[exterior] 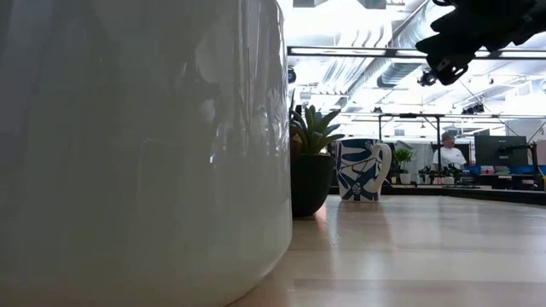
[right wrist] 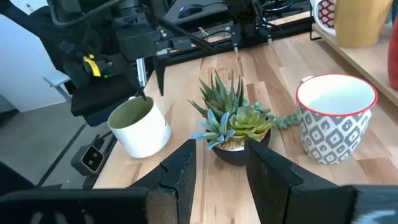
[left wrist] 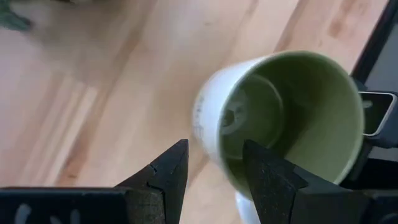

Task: Place coffee mugs
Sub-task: Put the white green mug on the shelf

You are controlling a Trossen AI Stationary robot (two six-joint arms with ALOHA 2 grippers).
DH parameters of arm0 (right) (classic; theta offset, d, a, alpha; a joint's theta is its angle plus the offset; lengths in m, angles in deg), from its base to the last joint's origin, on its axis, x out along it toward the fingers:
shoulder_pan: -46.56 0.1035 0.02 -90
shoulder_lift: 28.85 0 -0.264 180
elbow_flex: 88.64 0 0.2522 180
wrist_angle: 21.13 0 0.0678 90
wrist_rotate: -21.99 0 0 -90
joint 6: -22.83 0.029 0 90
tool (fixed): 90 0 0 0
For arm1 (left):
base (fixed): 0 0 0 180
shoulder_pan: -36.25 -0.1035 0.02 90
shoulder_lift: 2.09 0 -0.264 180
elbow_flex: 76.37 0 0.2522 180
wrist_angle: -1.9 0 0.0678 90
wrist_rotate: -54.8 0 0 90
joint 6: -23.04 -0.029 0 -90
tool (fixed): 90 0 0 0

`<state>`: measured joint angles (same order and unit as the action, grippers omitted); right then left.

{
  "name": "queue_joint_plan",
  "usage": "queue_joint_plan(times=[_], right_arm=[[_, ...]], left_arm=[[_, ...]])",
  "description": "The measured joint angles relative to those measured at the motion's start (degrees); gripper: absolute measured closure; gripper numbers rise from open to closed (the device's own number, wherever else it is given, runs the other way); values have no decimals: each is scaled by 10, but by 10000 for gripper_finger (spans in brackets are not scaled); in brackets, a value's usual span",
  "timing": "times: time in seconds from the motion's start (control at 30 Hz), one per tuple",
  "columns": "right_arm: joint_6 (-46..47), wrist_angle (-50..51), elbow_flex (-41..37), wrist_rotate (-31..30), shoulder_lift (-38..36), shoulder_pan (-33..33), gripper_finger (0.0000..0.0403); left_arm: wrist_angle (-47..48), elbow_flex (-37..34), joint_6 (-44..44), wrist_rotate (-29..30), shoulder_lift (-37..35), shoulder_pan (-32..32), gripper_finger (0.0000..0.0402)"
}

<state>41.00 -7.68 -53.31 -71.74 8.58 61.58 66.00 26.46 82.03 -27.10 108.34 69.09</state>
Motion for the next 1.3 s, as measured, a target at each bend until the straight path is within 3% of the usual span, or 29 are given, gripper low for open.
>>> queue_joint_plan(times=[0.6,0.97,1.3], right_arm=[[-1,6,0,2,0,0,286],[-2,9,0,2,0,0,286],[-2,15,0,1,0,0,286]], left_arm=[[-18,-10,42,-6,23,-2,259],[-48,-10,49,-49,55,-14,259],[-53,-10,4,-47,55,-34,259]])
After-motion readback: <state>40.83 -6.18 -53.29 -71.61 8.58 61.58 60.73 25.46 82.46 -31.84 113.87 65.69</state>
